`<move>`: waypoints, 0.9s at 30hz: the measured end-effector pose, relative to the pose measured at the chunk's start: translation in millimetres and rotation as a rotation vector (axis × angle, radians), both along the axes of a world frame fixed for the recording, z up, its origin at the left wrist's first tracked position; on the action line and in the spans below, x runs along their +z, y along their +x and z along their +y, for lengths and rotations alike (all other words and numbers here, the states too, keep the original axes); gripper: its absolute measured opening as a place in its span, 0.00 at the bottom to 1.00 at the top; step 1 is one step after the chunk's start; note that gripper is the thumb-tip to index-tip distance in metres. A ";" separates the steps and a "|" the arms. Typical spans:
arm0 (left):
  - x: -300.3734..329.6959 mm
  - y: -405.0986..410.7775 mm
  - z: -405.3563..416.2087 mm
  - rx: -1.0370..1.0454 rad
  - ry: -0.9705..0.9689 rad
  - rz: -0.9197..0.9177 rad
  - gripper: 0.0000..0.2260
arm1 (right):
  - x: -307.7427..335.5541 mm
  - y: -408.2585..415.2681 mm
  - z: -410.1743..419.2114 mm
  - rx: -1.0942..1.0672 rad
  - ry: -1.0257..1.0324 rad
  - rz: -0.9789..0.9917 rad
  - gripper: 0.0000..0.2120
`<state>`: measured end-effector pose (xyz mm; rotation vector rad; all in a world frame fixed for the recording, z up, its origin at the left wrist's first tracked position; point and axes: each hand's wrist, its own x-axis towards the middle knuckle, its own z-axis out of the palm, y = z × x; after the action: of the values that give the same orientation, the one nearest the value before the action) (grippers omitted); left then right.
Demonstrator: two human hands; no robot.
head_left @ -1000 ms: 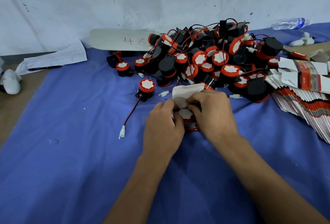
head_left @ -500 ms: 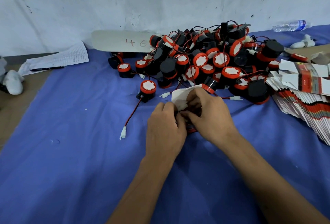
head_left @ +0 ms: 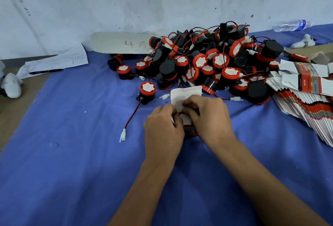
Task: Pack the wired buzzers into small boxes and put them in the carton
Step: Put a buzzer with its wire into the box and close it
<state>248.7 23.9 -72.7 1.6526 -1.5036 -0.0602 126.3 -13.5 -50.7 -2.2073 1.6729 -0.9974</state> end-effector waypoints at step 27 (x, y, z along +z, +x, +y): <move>-6.8 2.6 -4.2 -0.199 0.047 0.225 0.06 | 9.8 -12.8 4.7 0.192 -0.037 0.075 0.05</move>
<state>251.3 19.7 -79.5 1.4729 -1.4965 -0.3806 113.5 -8.8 -41.0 -2.4032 1.4480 -0.9138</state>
